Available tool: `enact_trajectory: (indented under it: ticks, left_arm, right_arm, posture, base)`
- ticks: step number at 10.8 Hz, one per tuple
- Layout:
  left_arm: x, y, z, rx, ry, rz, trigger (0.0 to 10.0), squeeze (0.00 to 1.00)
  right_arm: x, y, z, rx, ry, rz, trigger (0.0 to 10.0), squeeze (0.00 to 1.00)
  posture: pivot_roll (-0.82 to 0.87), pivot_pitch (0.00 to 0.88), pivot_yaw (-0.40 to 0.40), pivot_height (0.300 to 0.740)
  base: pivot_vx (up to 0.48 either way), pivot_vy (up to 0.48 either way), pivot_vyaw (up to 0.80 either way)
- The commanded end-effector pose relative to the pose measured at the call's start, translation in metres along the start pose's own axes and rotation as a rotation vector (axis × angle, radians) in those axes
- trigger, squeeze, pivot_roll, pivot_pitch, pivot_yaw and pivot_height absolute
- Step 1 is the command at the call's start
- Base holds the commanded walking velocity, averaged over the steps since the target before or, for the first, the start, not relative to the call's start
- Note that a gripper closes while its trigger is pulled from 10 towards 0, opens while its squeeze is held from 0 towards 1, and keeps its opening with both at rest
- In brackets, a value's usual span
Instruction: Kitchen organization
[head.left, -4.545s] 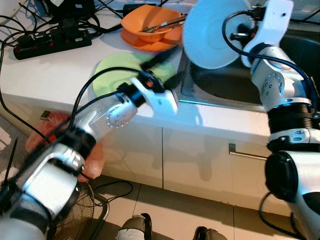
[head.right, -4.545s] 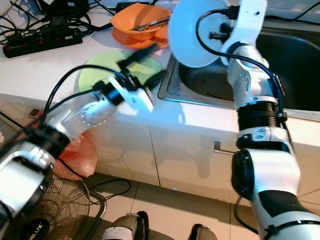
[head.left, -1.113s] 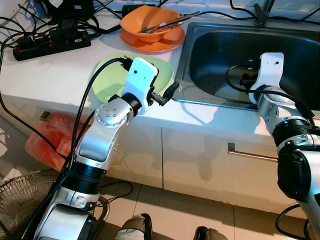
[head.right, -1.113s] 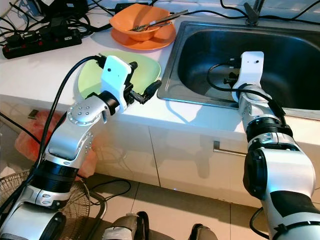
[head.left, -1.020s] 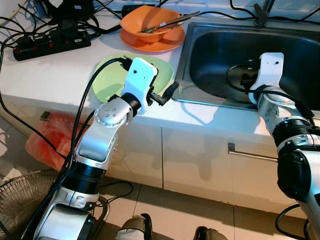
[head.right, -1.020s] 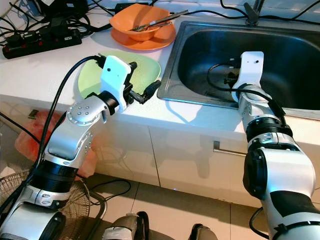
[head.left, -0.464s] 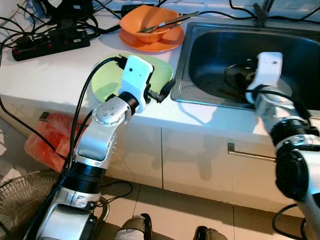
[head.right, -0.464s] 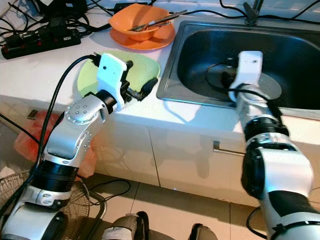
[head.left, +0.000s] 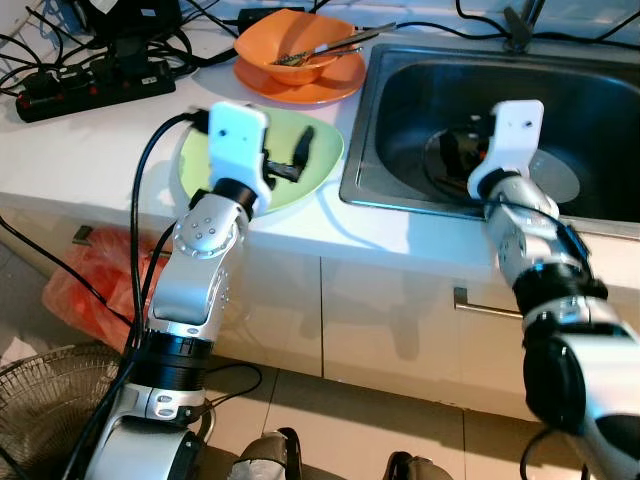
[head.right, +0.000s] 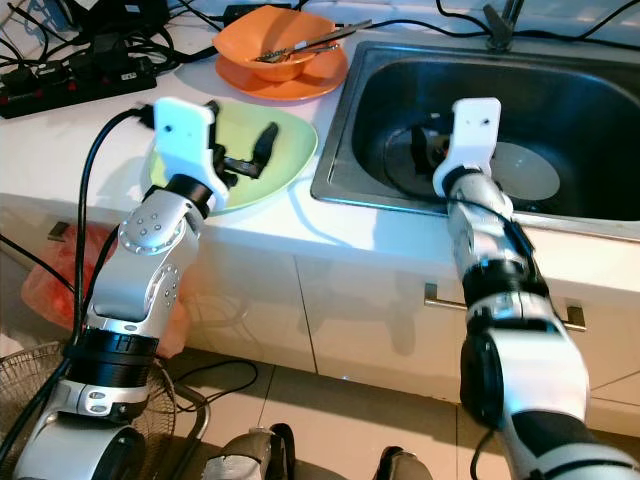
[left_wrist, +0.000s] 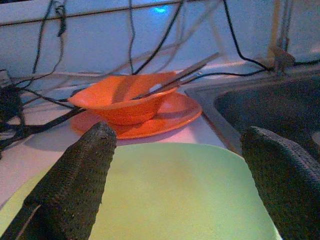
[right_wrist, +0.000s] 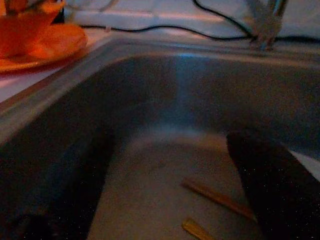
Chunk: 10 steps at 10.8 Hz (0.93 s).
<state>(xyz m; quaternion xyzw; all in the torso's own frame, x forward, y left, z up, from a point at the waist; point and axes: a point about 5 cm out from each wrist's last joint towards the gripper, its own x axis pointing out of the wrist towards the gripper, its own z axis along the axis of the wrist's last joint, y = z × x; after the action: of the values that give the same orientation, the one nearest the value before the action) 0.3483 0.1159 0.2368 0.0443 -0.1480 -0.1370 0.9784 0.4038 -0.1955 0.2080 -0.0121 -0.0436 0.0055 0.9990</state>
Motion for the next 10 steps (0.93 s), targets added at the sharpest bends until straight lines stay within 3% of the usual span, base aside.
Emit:
enact_trajectory:
  ticks: [1,5,10]
  left_arm:
    - [-0.004,0.001,-0.003,0.008,-0.020,0.040,10.0,0.00]
    - [-0.010,-0.003,-0.006,0.009,-0.051,0.092,10.0,0.00]
    - [-0.008,0.001,-0.009,0.002,-0.050,0.114,10.0,0.00]
  right_arm:
    - [-0.004,0.000,0.008,0.020,-0.082,-0.017,10.0,1.00]
    - [-0.018,0.010,0.021,-0.007,-0.221,0.011,10.0,1.00]
    - [-0.024,0.008,0.025,-0.026,-0.231,0.008,10.0,1.00]
  posture:
    - [0.10,0.102,0.033,0.740]
    - [0.08,0.090,0.010,0.740]
    - [0.07,0.085,0.003,0.740]
  base:
    - [0.000,0.000,0.00]
    - [0.000,-0.064,0.00]
    - [0.000,-0.285,0.00]
